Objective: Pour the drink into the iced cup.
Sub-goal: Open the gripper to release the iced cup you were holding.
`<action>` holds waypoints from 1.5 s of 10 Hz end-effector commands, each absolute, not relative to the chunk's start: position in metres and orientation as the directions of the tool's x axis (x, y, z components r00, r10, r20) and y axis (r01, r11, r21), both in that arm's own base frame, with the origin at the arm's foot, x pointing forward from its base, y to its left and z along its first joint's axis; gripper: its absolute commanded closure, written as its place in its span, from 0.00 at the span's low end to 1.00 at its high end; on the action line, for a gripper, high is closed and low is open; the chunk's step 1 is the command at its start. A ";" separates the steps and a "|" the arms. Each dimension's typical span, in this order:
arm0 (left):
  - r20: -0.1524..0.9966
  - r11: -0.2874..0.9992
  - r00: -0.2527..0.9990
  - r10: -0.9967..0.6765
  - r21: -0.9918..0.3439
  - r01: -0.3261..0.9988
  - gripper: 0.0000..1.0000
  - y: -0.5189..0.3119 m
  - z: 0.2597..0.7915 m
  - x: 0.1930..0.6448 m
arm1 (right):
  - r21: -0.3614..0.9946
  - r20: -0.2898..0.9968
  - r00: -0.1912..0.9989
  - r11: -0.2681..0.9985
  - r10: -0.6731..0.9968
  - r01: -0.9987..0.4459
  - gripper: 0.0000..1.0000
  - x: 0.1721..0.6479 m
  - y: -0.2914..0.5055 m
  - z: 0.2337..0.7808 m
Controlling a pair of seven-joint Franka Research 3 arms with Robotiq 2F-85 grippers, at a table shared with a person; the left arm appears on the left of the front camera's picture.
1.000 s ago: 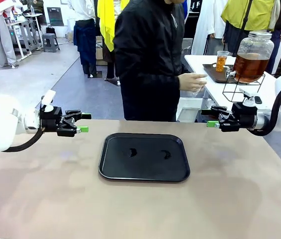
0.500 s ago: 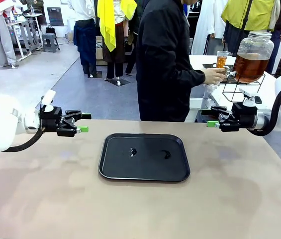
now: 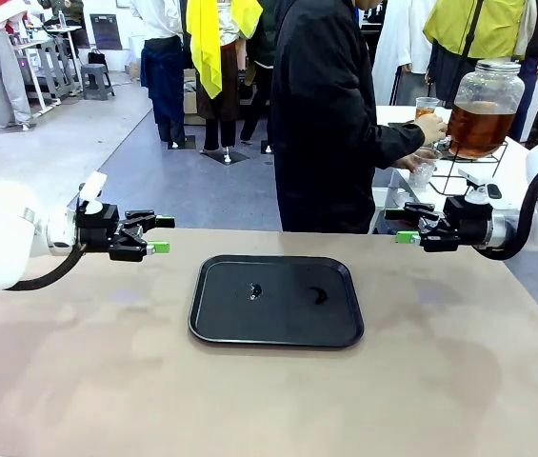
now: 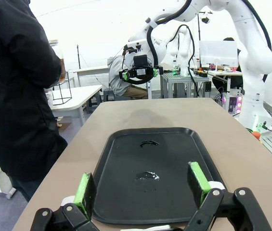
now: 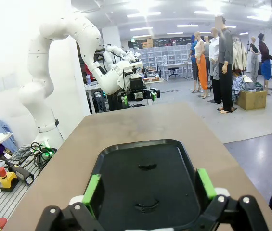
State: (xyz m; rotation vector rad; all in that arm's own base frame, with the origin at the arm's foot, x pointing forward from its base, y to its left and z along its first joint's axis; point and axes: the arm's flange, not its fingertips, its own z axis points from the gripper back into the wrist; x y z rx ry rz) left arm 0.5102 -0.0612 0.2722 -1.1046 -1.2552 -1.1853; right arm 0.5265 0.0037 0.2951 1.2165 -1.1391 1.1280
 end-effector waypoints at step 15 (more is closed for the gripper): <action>0.999 0.087 -0.030 -0.029 0.033 0.996 0.00 -0.061 0.274 0.511 | 0.093 0.995 0.094 0.029 0.021 -0.995 0.00 0.527 0.003 0.297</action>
